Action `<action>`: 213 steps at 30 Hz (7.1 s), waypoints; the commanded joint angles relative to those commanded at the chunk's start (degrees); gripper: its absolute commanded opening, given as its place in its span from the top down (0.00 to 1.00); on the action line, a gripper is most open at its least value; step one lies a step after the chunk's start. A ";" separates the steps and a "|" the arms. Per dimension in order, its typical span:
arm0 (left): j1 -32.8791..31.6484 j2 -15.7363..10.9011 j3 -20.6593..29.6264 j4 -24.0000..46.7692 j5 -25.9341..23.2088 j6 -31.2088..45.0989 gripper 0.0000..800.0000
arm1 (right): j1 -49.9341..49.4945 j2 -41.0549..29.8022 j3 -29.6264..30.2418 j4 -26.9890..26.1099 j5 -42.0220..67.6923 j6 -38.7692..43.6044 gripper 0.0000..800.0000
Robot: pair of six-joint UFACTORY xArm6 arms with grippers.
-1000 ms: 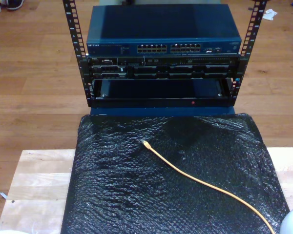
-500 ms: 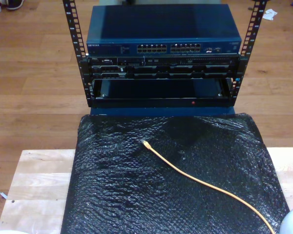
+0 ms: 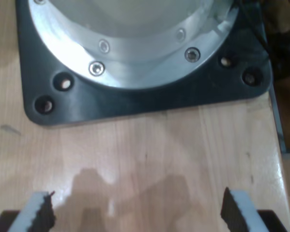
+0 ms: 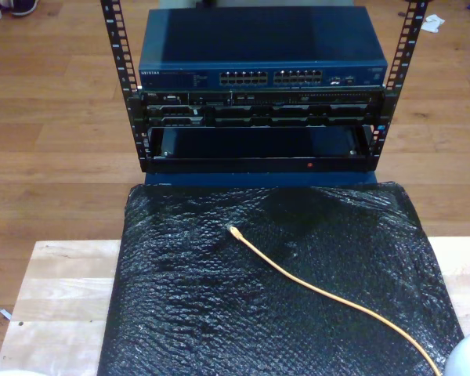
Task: Grab the cable and plug it in
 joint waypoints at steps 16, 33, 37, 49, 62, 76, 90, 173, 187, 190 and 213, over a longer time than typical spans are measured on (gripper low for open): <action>0.00 -0.18 -4.48 0.44 7.30 -0.18 0.00 | -0.09 -2.37 -8.26 0.00 13.54 0.44 0.00; -2.55 -3.52 -15.21 -2.81 23.38 -3.69 0.00 | -0.09 -1.58 -21.71 1.49 27.08 15.56 0.00; -4.92 -4.75 -17.41 -5.27 26.29 -5.89 0.00 | 0.00 -1.58 -24.79 2.20 29.63 20.40 0.00; -17.41 -4.84 -23.82 -11.52 35.25 -21.63 0.00 | 0.09 2.02 -35.69 8.18 41.23 31.12 0.00; -29.98 -4.84 -24.44 -15.30 35.25 -36.75 0.00 | 4.13 3.34 -43.52 15.47 50.46 43.43 0.00; -35.08 -4.84 -24.44 -19.25 34.81 -41.67 0.00 | 13.54 3.34 -47.12 22.24 54.15 56.26 0.00; -42.90 -4.75 -24.35 -23.38 34.37 -49.14 0.00 | 19.43 3.08 -47.12 29.45 54.24 66.20 0.00; -68.84 0.62 -29.36 -26.29 18.99 -75.25 0.00 | 98.64 24.26 -53.19 4.75 10.55 131.34 0.00; -68.66 5.01 -33.49 -26.20 17.05 -75.60 0.00 | 107.96 32.00 -54.33 -6.86 5.71 148.57 0.01; -68.66 5.71 -33.32 -26.20 15.65 -75.60 0.00 | 109.01 33.85 -55.38 -6.86 5.45 152.09 0.02; -68.57 6.15 -32.26 -26.11 12.40 -76.31 0.00 | 115.87 55.47 -69.71 -8.09 5.45 173.98 0.05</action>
